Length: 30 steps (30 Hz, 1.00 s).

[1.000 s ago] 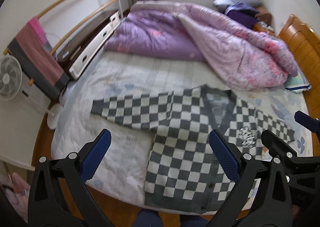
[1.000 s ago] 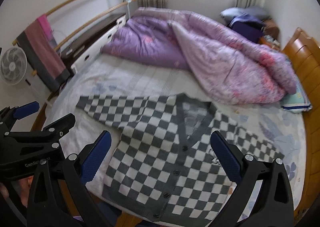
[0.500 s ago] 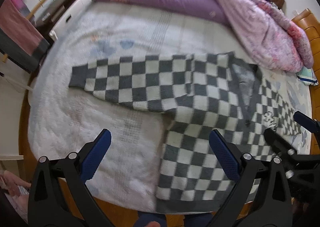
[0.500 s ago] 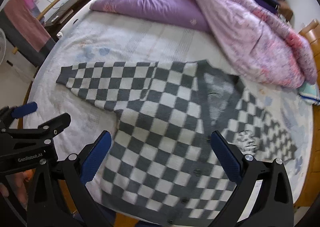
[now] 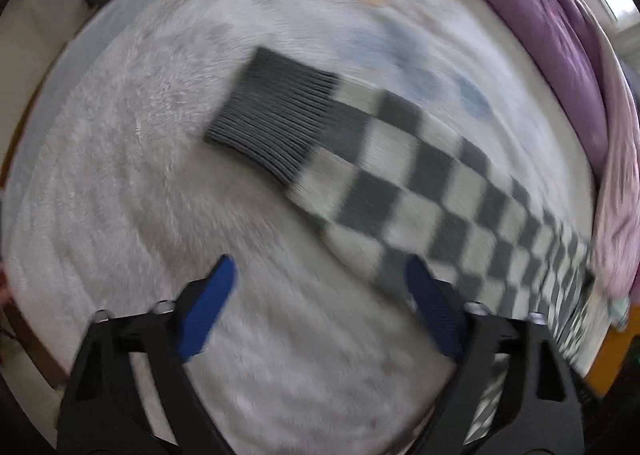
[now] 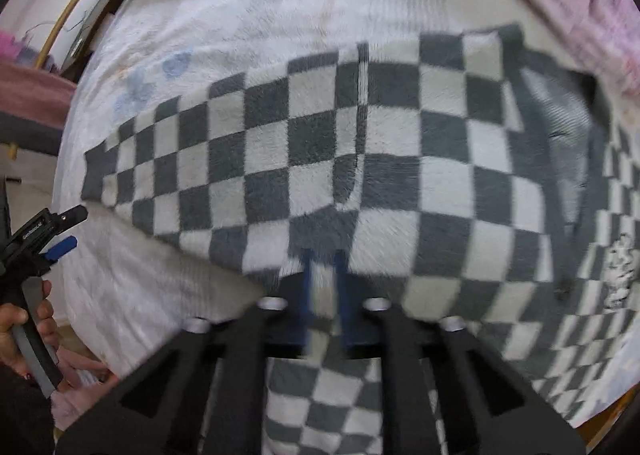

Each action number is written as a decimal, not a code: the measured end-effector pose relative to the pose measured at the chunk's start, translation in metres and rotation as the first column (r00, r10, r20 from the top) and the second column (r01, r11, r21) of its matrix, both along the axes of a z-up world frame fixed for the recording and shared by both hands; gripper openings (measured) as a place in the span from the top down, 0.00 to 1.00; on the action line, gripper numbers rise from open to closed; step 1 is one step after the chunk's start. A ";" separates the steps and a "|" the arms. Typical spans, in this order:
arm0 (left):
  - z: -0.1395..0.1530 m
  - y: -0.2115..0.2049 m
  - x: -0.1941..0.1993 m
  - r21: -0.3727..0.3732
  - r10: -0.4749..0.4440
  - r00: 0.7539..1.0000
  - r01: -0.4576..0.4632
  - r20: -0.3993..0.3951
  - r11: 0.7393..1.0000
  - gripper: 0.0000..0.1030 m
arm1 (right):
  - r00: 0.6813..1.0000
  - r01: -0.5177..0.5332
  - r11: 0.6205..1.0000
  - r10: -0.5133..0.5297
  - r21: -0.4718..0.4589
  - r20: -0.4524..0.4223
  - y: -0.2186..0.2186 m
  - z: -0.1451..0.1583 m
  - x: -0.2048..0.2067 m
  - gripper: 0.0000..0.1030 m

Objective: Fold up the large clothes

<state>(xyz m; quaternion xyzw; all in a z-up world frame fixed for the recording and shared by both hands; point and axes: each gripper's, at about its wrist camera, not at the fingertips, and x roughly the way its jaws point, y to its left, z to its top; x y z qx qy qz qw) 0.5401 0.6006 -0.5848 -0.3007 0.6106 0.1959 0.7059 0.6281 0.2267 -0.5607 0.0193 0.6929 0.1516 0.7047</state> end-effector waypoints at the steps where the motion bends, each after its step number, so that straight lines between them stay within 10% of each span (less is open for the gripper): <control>1: -0.007 0.010 0.000 -0.013 0.024 1.000 -0.024 0.004 1.000 0.25 | 1.000 -0.002 1.000 0.002 -0.003 0.006 0.004 -0.006 0.004 0.99; 12: -0.049 0.056 0.012 -0.020 0.138 0.990 -0.138 0.035 0.990 0.34 | 0.995 -0.010 1.000 0.008 -0.022 -0.102 0.012 -0.091 0.025 1.00; 19: -0.045 0.063 0.020 0.011 0.129 0.989 -0.130 0.074 0.991 0.80 | 0.983 -0.055 0.998 0.050 -0.023 -0.178 0.015 -0.100 0.041 1.00; 30: 0.074 0.008 0.030 0.098 -0.012 0.948 -0.021 0.319 0.995 0.91 | 0.990 -0.065 0.998 0.065 0.003 -0.123 0.007 -0.103 0.033 1.00</control>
